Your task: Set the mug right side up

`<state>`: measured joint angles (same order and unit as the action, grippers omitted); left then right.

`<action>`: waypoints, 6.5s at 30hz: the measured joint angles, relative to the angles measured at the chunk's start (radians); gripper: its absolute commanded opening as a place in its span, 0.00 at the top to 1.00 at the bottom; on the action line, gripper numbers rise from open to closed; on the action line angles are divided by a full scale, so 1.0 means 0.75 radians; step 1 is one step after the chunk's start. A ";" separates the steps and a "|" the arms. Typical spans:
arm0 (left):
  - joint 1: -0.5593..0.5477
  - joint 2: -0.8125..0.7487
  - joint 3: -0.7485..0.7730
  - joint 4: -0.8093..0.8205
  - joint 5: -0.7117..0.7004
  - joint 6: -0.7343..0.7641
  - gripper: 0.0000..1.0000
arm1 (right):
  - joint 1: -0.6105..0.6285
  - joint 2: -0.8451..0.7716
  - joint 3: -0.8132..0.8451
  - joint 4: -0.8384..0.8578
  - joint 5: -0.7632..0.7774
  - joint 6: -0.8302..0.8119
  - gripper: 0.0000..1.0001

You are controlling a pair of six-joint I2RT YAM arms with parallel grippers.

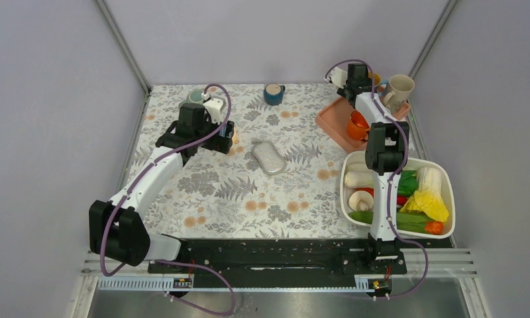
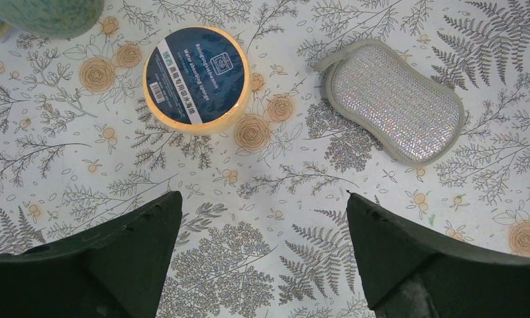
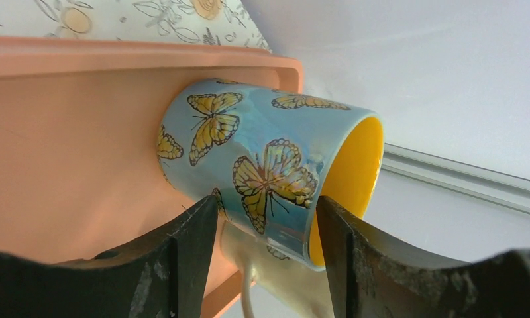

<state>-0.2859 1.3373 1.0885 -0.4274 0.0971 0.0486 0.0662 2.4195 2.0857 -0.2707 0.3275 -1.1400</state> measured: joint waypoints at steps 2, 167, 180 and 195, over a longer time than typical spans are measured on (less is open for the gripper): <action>0.000 0.012 0.007 -0.001 0.000 0.002 0.04 | -0.016 0.002 0.000 0.019 -0.006 -0.031 0.35; 0.126 0.871 1.211 -0.275 1.063 -0.912 1.00 | 0.522 -0.938 -0.965 0.703 -0.915 2.924 0.05; 0.054 0.864 1.209 -0.269 1.167 -1.040 0.93 | 0.494 -0.819 -0.842 0.945 -0.958 2.939 1.00; 0.082 0.818 1.393 -0.545 0.711 -0.293 0.03 | 0.201 -0.547 -0.181 -0.173 -0.791 2.195 1.00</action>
<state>-0.2245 1.9507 2.1330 -0.8360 0.6300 -0.1711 0.2173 2.0090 1.9503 -0.4004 -0.2657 0.5064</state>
